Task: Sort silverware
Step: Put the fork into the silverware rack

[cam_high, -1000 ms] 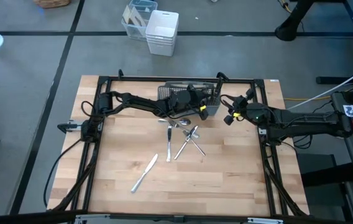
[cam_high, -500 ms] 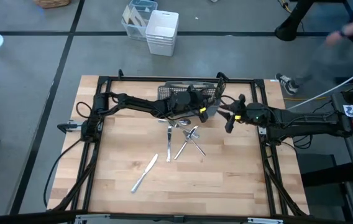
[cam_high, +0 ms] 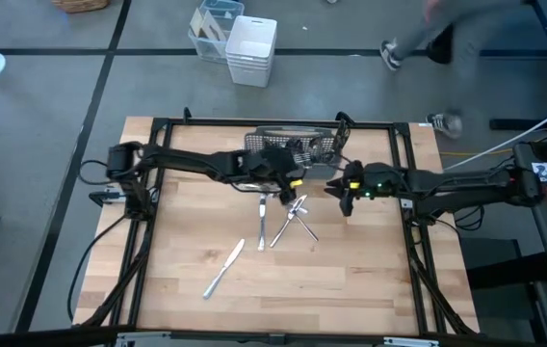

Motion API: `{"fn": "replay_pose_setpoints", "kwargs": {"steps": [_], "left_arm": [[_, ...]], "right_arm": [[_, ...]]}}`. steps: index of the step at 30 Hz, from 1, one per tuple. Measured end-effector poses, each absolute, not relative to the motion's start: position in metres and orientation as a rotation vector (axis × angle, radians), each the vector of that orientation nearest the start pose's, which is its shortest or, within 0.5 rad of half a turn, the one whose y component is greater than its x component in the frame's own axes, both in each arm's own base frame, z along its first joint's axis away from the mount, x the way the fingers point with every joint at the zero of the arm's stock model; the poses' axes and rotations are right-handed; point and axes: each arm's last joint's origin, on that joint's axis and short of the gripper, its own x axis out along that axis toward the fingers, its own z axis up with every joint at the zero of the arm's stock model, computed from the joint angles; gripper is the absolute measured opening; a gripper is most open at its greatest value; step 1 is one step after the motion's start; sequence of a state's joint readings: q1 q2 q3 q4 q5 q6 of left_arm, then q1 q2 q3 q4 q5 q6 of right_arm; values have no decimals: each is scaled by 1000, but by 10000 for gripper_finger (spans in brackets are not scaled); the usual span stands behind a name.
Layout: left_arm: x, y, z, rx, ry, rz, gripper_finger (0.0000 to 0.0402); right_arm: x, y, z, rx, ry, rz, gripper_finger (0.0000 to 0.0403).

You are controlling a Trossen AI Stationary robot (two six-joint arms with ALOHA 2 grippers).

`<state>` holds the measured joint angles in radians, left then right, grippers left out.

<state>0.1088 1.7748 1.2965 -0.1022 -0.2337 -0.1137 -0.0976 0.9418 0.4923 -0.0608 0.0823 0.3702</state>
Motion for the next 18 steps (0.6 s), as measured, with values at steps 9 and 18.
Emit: {"fn": "replay_pose_setpoints", "kwargs": {"steps": [9, 18], "left_arm": [[322, 35, 226, -187, 529, 379, 155], [282, 19, 199, -206, 570, 350, 155]], "right_arm": [[227, -19, 193, 501, 512, -94, 117], [252, -1, 164, 545, 547, -37, 117]]}}
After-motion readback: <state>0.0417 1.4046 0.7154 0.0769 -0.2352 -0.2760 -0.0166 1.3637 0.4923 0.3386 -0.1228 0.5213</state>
